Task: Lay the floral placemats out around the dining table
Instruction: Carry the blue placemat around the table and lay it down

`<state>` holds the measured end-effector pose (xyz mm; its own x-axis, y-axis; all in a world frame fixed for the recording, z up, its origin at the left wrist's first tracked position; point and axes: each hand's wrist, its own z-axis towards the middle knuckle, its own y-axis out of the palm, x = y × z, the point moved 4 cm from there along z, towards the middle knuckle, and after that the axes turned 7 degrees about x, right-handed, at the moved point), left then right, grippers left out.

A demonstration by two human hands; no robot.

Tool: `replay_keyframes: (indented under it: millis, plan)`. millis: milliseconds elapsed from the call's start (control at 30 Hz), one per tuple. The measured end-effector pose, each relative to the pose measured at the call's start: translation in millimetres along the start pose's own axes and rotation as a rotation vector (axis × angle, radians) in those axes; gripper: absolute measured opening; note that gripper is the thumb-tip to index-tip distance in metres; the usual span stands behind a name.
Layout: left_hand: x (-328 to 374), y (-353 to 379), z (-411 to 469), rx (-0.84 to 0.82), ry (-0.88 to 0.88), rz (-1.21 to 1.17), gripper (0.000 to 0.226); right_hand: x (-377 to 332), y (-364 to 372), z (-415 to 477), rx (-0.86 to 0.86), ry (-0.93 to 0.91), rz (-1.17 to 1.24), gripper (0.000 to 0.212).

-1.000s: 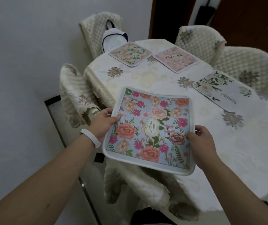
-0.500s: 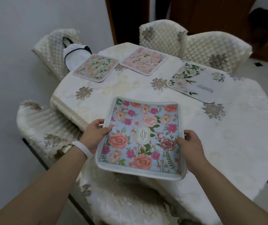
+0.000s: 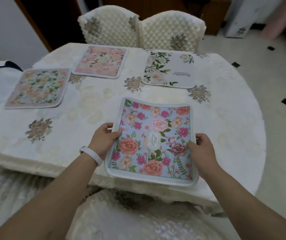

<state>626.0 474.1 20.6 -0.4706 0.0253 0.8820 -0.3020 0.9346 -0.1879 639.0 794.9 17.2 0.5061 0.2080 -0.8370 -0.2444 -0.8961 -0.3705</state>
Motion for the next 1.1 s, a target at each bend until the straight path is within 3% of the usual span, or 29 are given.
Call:
replay_keyframes:
  millis: [400, 967, 1100]
  plan:
    - [-8.5, 35.1, 40.6, -0.113, 0.005, 0.046, 0.014, 9.1, -3.4, 11.2, 0.164, 0.018, -0.075, 0.023]
    - [-66.5, 53.7, 50.6, 0.001, -0.114, 0.125, 0.035, 77.6, 11.2, 48.8, 0.11, 0.06, -0.178, 0.021]
    - [-74.1, 44.8, 52.2, 0.042, -0.061, 0.282, 0.017, 85.1, 9.4, 51.6, 0.113, 0.052, -0.226, 0.022]
